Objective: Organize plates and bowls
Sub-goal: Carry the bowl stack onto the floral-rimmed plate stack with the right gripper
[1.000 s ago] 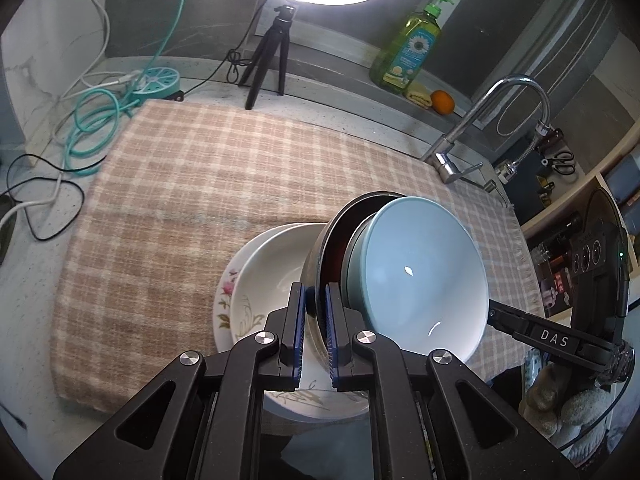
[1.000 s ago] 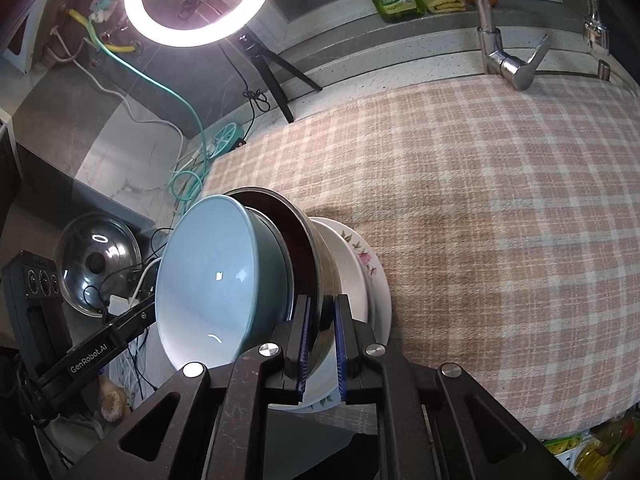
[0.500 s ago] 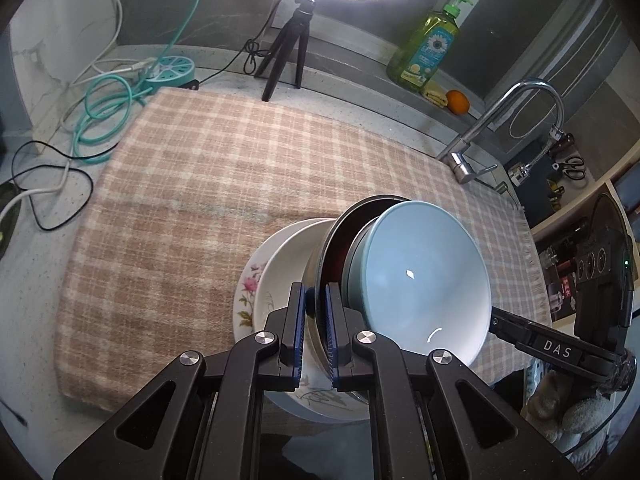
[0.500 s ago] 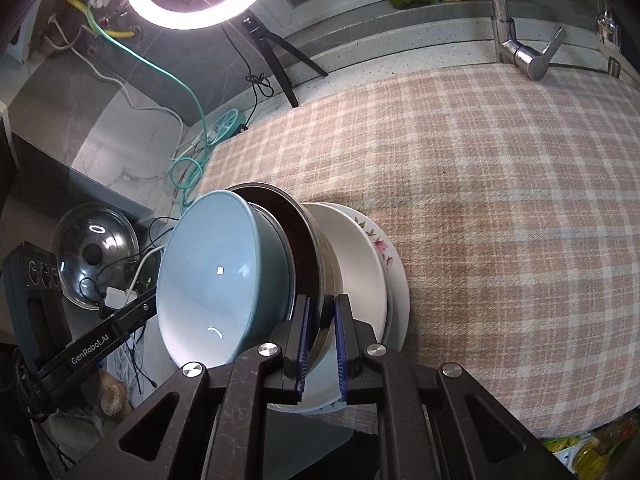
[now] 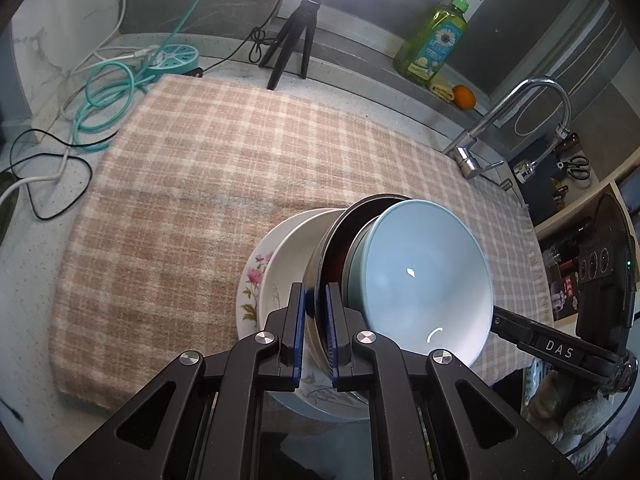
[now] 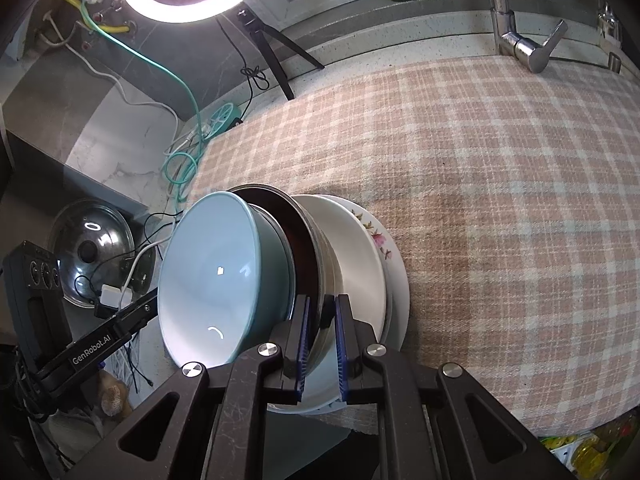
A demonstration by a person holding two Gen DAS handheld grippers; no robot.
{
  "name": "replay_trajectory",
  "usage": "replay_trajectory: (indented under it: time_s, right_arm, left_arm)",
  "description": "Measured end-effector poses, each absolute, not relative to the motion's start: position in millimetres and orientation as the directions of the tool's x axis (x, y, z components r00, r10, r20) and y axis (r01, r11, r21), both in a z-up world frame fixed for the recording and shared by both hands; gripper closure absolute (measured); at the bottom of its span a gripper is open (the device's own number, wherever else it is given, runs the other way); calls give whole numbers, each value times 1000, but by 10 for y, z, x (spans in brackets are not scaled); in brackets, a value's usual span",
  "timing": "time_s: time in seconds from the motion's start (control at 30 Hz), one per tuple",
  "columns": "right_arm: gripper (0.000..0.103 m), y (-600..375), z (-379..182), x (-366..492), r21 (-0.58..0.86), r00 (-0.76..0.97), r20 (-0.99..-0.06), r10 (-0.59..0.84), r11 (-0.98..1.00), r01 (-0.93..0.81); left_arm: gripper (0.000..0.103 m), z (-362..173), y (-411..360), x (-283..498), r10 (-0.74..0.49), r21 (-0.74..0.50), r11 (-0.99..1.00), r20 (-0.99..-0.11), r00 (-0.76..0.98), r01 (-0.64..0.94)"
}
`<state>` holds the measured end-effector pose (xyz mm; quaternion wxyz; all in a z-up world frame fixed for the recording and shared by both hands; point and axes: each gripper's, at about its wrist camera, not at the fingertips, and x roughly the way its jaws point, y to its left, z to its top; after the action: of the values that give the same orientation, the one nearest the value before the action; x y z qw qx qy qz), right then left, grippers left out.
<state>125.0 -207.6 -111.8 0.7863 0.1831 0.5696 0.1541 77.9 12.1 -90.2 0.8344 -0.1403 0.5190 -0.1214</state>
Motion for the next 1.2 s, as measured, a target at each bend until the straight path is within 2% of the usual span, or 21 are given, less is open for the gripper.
replay_trajectory:
  time_s: [0.63, 1.2]
  right_arm:
    - [89, -2082, -1109, 1262, 473, 299, -834, 464, 880, -45]
    - [87, -2164, -893, 1141, 450, 356, -822, 444, 890, -71]
  left_arm:
    - [95, -951, 146, 815, -347, -363, 931, -838, 421, 44]
    - [94, -791, 198, 731, -319, -339, 940, -821, 474, 46]
